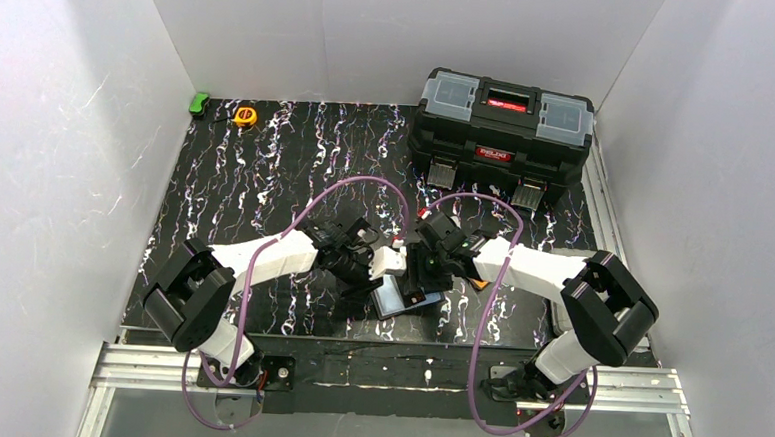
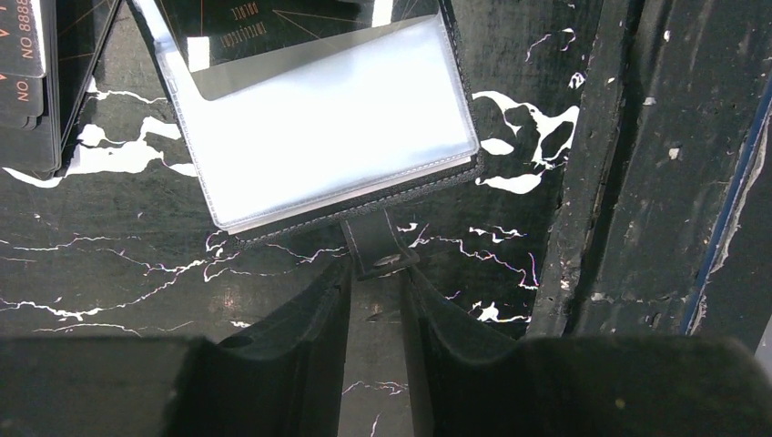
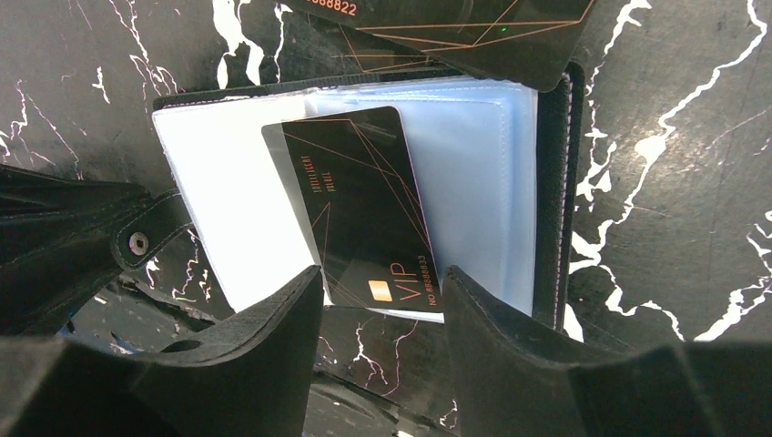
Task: Put the credit cards into the card holder
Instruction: Insert the credit card into the card holder.
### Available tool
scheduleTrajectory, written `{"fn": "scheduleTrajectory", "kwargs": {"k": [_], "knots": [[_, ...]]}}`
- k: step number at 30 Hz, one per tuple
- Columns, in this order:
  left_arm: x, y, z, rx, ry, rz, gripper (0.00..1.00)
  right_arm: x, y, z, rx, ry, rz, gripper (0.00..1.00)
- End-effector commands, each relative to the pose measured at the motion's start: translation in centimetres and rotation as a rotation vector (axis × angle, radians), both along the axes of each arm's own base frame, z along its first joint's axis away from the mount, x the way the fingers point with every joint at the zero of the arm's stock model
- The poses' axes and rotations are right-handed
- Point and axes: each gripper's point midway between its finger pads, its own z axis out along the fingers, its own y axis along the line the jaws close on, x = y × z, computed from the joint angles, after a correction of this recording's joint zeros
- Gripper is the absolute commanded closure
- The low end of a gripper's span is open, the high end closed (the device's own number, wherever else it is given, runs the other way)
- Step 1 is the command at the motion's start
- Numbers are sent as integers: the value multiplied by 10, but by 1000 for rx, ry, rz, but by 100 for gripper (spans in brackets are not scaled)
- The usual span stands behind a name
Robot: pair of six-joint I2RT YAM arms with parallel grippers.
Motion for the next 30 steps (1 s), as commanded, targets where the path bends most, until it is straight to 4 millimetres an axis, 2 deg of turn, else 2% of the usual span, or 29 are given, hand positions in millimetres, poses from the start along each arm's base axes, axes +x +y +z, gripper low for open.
{"fn": "scheduleTrajectory", "kwargs": {"k": [1, 20, 30], "knots": [[-2, 0, 3, 3, -9, -18, 75, -2, 3, 3, 38, -1, -2, 43], [-5, 2, 1, 5, -20, -44, 77, -11, 26, 10, 121, 27, 24, 46], [-12, 1, 0, 1, -9, -78, 80, -16, 25, -2, 104, 57, 28, 50]]}}
